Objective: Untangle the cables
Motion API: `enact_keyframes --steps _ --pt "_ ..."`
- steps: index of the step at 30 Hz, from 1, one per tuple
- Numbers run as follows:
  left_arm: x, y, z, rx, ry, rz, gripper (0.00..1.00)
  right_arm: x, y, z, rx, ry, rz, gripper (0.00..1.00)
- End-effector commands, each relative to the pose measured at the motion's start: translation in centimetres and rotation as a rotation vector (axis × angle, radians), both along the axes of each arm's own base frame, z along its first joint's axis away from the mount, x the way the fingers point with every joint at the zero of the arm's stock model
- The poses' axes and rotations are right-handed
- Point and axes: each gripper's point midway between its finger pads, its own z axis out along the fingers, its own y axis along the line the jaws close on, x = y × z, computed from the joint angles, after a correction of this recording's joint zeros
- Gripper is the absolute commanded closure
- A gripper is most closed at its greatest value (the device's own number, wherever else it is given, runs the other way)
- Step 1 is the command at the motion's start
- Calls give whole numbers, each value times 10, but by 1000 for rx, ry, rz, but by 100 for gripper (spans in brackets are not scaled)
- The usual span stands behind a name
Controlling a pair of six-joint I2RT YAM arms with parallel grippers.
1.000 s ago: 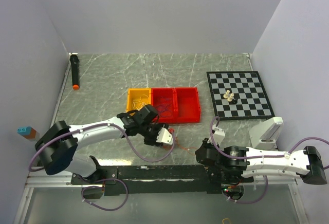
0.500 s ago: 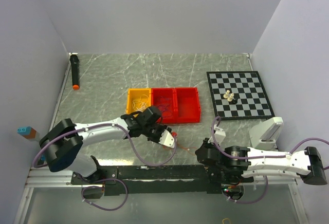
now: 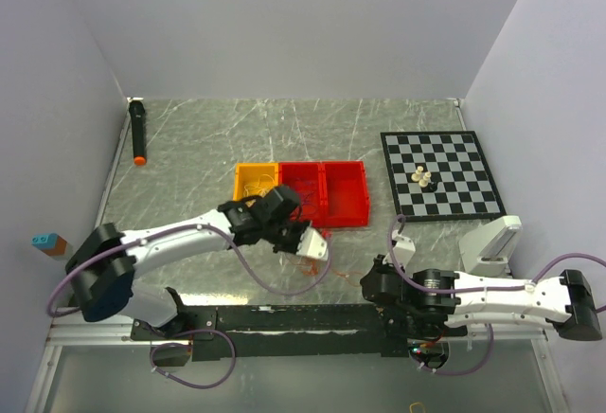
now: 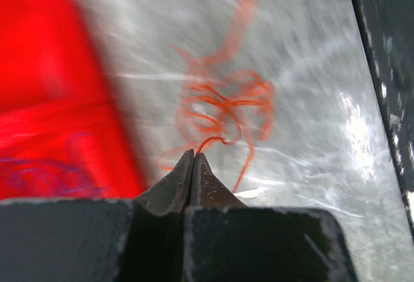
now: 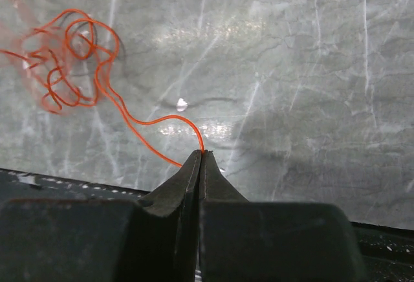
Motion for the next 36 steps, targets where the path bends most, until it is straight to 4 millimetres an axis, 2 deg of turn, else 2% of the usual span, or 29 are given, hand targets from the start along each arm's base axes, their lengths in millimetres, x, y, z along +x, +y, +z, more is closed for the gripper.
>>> enact_keyframes --steps 1,5,10,13,17,19,21,22,24,27,30,36 --pt "7 -25 123 -234 11 133 99 -2 6 -2 -15 10 8 100" --pt "8 -23 200 -360 -5 194 99 -4 9 -10 -53 35 15 100" --pt "7 -16 263 -492 -26 248 99 -10 11 -25 -103 80 21 100" --pt "20 -8 325 -682 -91 357 99 -15 10 -35 -127 115 19 100" --pt "41 20 421 -957 -261 503 99 -20 9 -41 -153 147 12 100" --pt "48 35 457 -1062 -334 563 99 -20 8 -43 -162 152 12 100" --pt "48 43 481 -1126 -369 579 99 -20 8 -43 -161 151 12 100" --pt "46 42 485 -1131 -367 566 99 -20 9 -42 -159 147 15 100" --pt "44 36 480 -1113 -344 541 99 -18 11 -37 -144 134 13 100" --pt "43 24 462 -1089 -293 519 99 -11 16 -16 -96 80 9 100" --pt "47 12 441 -1069 -249 515 99 2 11 22 -25 -6 -26 100" --pt "65 -23 395 -1001 -230 496 99 26 6 123 223 -226 -24 100"
